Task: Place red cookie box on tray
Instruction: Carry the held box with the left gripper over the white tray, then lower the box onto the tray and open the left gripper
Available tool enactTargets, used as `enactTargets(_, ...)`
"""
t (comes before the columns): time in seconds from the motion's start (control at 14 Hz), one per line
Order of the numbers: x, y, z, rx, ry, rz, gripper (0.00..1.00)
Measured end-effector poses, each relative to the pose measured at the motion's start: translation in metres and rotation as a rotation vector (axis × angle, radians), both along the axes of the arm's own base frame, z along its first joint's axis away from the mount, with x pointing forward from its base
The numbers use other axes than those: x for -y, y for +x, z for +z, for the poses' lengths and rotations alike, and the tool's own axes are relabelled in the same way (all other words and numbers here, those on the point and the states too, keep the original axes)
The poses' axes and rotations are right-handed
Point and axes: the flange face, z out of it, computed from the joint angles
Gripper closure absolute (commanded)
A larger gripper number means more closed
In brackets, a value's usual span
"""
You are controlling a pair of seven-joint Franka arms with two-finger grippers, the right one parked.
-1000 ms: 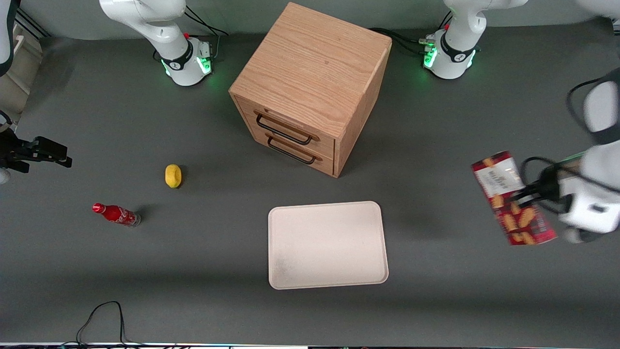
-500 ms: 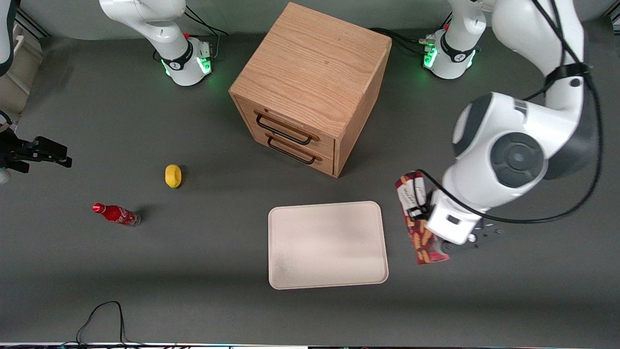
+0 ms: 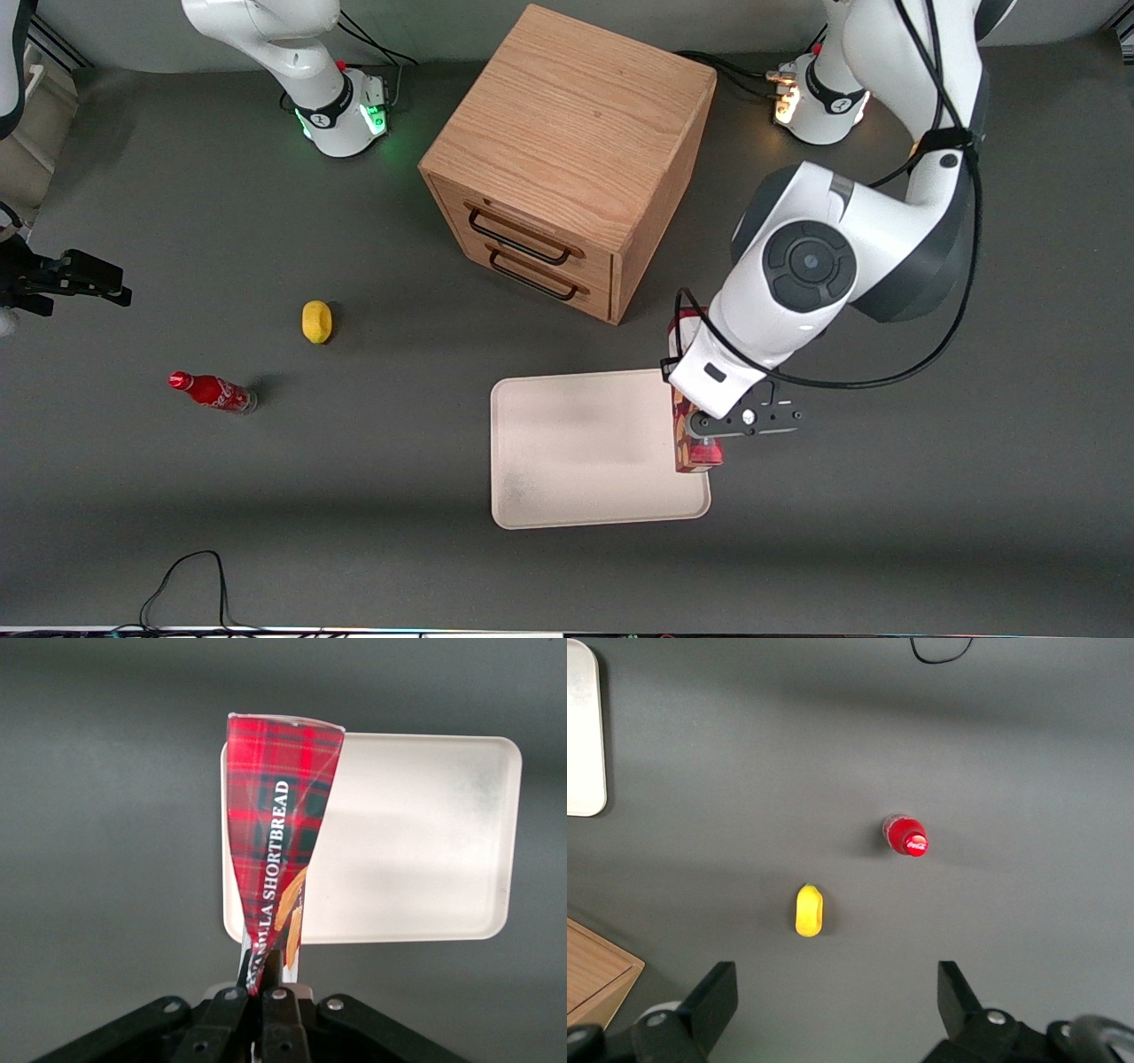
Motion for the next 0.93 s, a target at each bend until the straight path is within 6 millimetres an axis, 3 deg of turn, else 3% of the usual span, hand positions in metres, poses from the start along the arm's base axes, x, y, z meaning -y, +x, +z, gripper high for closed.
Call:
enactTargets(0.43,0.004,0.022,-0.123,-0.004,0.003,-0.046,1.00)
enactTargets(0.57,0.001,0.026,-0.156,-0.006,0.005,-0.038,1.00)
enactTargets(0.93,-0.007,0.031,-0.185,-0.015,0.018,-0.025,1.00)
